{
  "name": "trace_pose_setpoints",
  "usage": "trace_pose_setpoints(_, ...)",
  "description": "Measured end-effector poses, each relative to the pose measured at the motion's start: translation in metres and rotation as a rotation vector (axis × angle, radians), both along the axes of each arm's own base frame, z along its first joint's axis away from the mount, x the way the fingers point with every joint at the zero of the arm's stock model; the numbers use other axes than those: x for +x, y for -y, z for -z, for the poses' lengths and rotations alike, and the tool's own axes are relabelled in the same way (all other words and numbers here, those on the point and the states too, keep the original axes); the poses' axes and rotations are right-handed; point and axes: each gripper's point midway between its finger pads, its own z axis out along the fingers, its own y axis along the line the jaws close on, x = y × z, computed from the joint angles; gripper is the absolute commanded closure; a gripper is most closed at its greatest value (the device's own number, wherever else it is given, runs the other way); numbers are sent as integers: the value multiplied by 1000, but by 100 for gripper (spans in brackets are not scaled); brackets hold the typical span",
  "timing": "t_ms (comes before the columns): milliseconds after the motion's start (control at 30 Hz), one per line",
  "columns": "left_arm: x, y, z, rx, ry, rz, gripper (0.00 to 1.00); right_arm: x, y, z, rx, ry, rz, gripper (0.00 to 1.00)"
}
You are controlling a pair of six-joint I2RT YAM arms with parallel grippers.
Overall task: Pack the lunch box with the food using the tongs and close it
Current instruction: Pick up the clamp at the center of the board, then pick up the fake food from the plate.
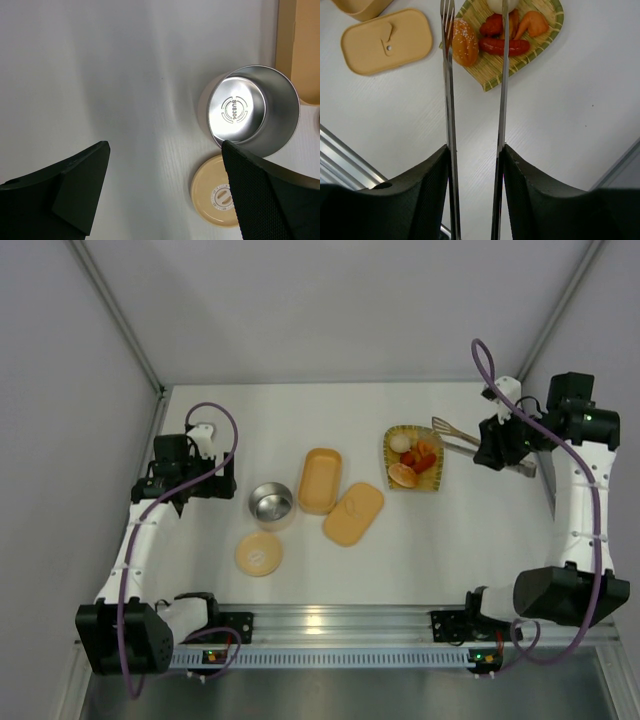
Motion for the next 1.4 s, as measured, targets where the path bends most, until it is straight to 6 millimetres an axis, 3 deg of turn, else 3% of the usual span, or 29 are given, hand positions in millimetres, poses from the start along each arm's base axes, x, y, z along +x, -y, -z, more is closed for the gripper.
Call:
trace_pose_setpoints(133, -2, 1, 0, -2, -9, 8, 2, -12, -6, 7, -12, 0, -36, 53)
trace_pose_setpoints(367, -5, 2, 2, -2, -23, 15, 2, -31, -27, 48, -21, -130, -111, 52)
trace_pose_setpoints(467, -7, 2, 3, -4, -30, 17, 2, -35, -32, 56, -32, -162, -118, 52)
trace_pose_setpoints(933, -10, 2, 2, -1, -31, 20, 2, -5, -27, 83, -38, -239, -37, 51)
trace_pose_setpoints(1400, -10, 2, 2, 0, -30, 19, 2, 10, -27, 104, -17, -297, -12, 50)
